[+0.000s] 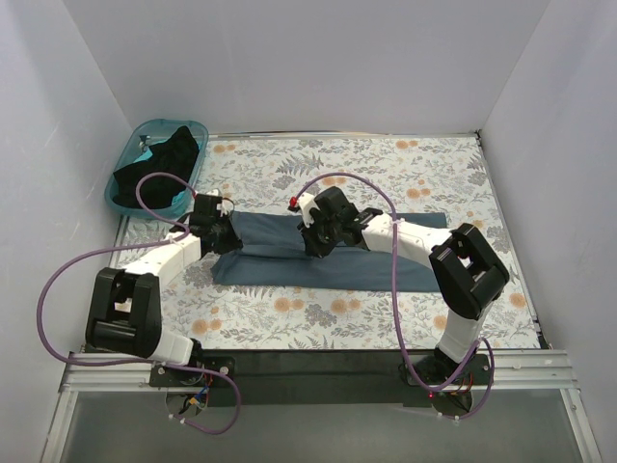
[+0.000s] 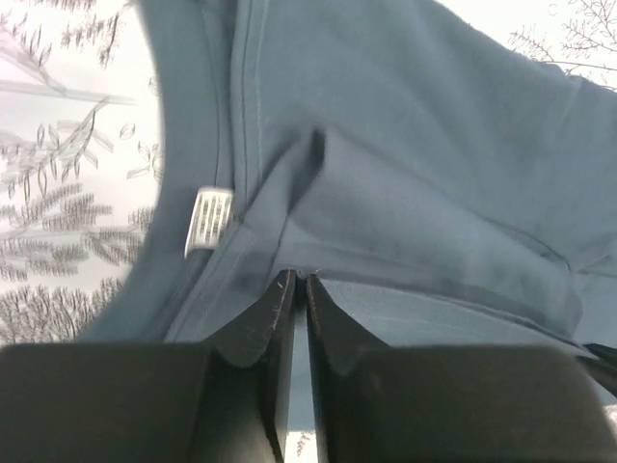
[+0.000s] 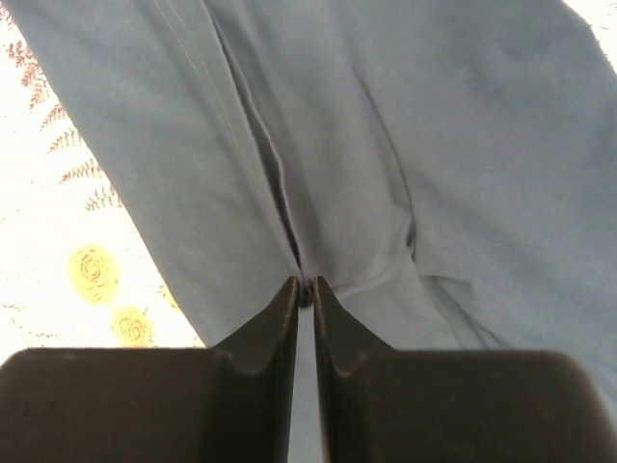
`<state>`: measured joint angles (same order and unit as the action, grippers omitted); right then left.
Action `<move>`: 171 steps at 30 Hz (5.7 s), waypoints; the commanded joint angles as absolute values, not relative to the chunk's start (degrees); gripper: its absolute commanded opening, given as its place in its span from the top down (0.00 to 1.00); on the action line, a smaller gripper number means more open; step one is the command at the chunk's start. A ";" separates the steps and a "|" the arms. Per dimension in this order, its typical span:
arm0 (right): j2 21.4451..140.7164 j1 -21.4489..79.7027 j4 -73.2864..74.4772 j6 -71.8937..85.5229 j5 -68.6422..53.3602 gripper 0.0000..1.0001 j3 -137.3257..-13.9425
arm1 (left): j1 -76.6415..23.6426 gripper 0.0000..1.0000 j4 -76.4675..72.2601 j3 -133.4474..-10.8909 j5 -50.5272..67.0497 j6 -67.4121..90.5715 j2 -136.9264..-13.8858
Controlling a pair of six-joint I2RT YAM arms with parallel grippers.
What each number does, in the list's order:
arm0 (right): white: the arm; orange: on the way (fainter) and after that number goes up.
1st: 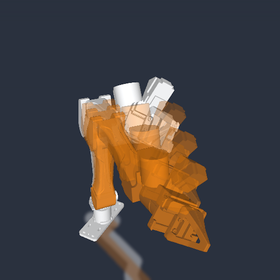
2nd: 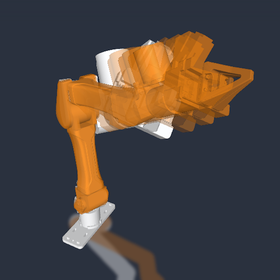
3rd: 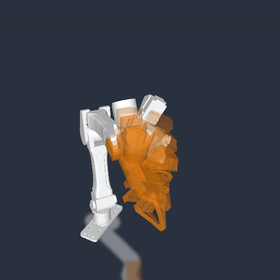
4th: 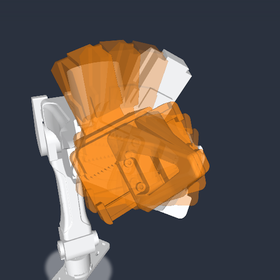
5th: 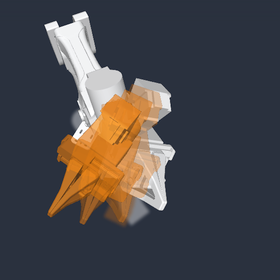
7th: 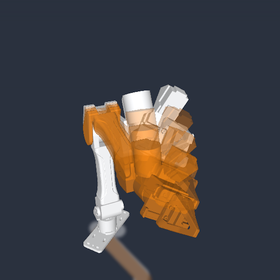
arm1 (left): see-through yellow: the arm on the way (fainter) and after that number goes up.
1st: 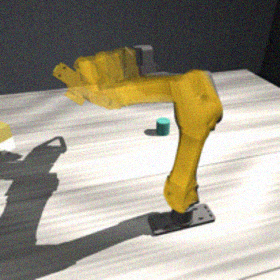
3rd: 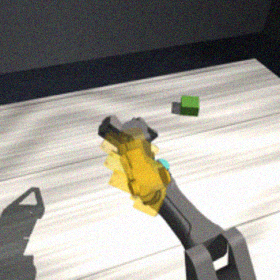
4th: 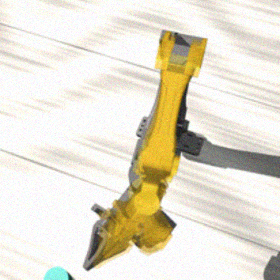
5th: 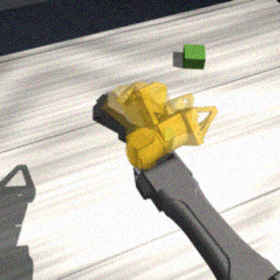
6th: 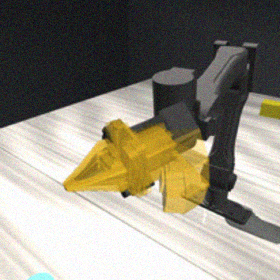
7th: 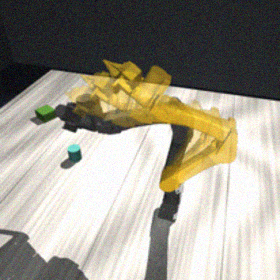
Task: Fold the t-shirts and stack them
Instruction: Fold the tshirt
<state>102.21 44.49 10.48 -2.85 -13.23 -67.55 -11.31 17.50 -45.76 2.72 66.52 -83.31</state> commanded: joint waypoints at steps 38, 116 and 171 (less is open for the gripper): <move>104.67 40.43 10.64 6.33 -23.82 0.69 -73.83 | -11.25 0.64 15.91 -47.46 0.80 78.39 -90.96; 89.65 44.56 39.73 2.90 0.88 0.65 -61.62 | -26.63 0.30 29.80 -102.40 -18.28 74.18 -123.14; 77.26 33.59 36.21 12.92 -6.92 0.54 -58.10 | -28.92 0.06 31.03 -82.13 -10.29 70.04 -96.97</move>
<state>78.91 35.94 36.29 11.31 -3.01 -60.53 -28.99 27.70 -90.54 -13.93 66.30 -102.56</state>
